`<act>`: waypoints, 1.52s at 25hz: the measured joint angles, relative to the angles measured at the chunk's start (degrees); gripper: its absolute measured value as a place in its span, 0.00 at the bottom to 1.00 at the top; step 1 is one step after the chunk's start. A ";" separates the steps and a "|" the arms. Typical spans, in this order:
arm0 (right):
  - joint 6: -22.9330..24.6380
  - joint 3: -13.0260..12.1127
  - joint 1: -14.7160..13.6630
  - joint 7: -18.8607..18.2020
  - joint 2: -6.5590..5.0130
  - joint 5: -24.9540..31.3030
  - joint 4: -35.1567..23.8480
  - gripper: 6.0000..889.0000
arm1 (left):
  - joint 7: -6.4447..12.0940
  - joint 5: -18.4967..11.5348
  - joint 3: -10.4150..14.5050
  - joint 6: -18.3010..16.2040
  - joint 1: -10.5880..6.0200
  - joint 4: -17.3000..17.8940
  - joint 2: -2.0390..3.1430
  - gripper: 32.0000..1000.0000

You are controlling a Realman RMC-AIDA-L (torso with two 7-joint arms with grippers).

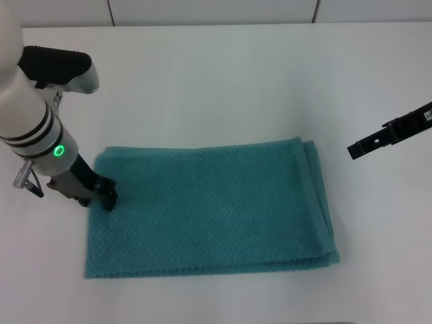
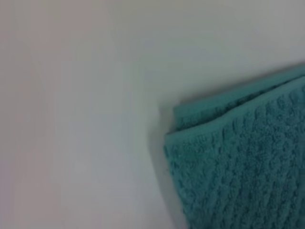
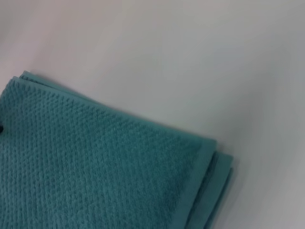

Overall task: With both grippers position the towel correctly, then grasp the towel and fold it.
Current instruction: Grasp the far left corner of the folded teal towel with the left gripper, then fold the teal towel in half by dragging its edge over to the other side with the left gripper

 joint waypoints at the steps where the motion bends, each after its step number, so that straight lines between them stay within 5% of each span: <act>1: 0.00 0.00 0.00 0.00 0.00 0.00 0.00 0.96 | 0.00 0.00 0.01 0.00 -0.05 0.00 0.00 0.57; 7: 0.00 0.00 0.04 0.01 0.00 0.00 0.00 0.96 | 0.06 0.04 0.05 0.27 -0.25 0.00 0.02 0.38; 12: 0.00 0.00 0.00 0.05 0.00 0.00 0.00 0.96 | 0.08 0.04 0.05 0.49 -0.25 0.14 0.02 0.13; 38: 0.15 0.00 -0.05 0.09 0.00 0.00 0.00 0.96 | 0.00 0.44 -0.14 0.70 -0.19 0.45 0.07 0.05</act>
